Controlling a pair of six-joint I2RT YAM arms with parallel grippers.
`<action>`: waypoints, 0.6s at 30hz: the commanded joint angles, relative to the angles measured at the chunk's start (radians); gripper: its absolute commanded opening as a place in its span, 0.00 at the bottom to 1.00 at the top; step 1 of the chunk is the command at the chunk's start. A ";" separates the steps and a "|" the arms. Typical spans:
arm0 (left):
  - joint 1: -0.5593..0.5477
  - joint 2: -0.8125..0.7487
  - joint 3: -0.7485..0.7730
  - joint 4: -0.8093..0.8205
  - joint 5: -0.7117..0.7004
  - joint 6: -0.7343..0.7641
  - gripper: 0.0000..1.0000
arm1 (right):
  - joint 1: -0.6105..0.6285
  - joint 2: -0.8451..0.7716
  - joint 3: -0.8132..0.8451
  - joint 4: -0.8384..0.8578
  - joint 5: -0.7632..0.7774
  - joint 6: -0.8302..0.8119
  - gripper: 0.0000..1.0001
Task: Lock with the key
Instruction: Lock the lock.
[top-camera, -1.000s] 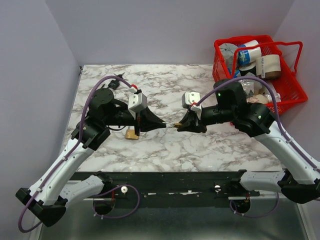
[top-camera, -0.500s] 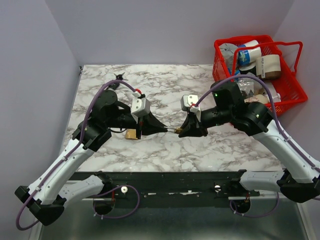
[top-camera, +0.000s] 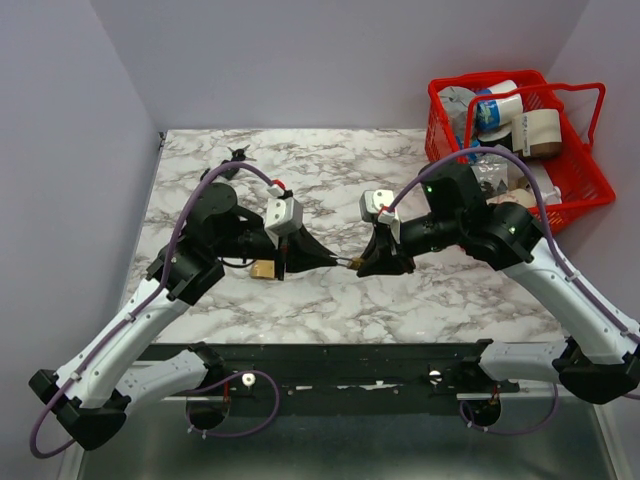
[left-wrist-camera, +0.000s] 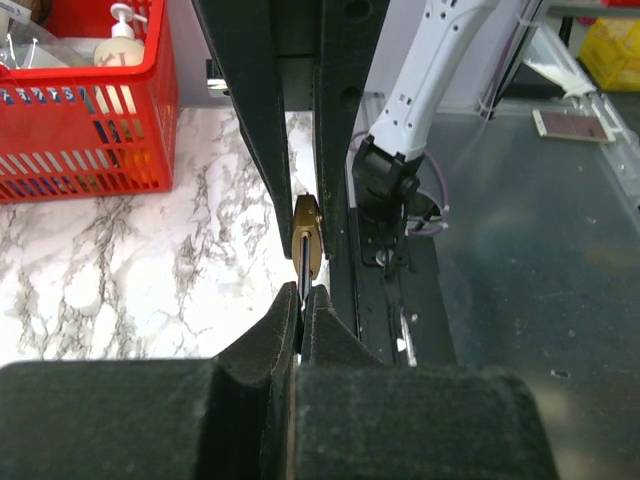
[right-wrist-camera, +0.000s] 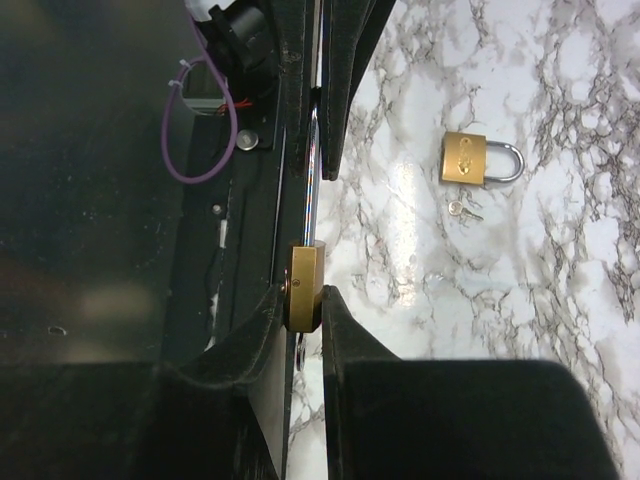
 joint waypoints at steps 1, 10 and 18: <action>-0.025 0.012 -0.081 0.233 -0.034 -0.157 0.00 | 0.014 0.017 0.026 0.147 -0.064 0.021 0.01; -0.054 0.041 -0.168 0.365 -0.071 -0.256 0.00 | 0.016 0.044 0.036 0.173 -0.075 0.047 0.01; 0.063 0.043 -0.144 0.368 0.028 -0.337 0.40 | -0.003 0.027 0.003 0.199 -0.040 0.113 0.01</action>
